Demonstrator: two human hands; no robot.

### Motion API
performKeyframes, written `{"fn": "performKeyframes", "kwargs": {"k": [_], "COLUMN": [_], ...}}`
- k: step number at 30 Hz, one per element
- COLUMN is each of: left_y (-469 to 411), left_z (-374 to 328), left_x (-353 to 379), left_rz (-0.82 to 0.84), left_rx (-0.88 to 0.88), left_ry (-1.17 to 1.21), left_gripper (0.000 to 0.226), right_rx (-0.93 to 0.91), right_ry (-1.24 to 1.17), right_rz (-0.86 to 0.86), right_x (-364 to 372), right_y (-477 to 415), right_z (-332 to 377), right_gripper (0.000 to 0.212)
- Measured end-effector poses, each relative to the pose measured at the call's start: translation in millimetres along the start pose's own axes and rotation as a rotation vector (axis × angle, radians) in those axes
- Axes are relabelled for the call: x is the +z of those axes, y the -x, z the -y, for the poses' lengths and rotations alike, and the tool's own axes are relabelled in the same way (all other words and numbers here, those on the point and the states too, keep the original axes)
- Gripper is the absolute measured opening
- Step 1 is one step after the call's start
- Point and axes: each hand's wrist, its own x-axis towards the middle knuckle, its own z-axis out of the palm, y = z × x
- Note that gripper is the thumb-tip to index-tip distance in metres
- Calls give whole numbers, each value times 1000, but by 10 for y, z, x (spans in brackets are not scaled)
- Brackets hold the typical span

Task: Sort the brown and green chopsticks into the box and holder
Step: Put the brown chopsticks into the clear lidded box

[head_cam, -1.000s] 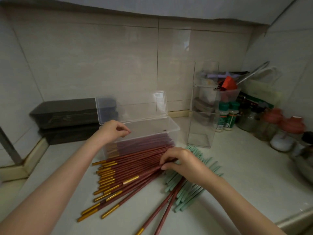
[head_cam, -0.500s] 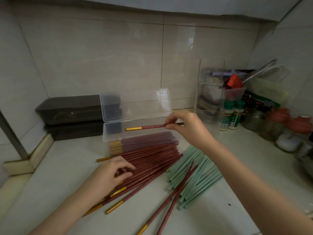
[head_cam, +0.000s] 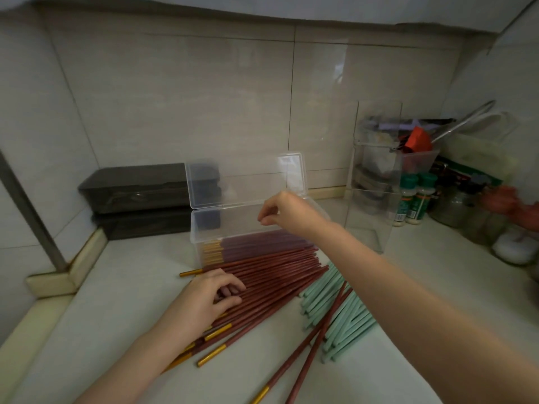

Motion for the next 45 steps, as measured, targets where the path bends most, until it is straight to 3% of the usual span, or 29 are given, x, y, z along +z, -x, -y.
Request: {"fn": "performKeyframes", "kwargs": {"k": [6, 12, 19, 29, 35, 45], "left_y": [-40, -93, -96, -348, -737, -1170], "left_z": [26, -10, -24, -294, -487, -116], "left_x": [-20, -40, -32, -518, -856, -440], "left_rz": [44, 88, 94, -43, -171, -42], "left_rx": [-67, -116, -158, -93, -44, -270], "left_ry": [5, -19, -38, -138, -94, -23], "left_gripper": [24, 19, 18, 23, 10, 9], "right_rx": [-93, -199, -164, -115, -87, -83], "right_ry": [-99, -61, -65, -25, -59, -156], "right_rz": [-138, 50, 22, -35, -77, -151], "right_x": [-15, 318, 512, 570, 587, 584], "right_y": [328, 919, 1025, 984, 989, 1030], "right_z": [21, -187, -319, -325, -343, -302], "right_gripper": [10, 13, 21, 22, 18, 12]}}
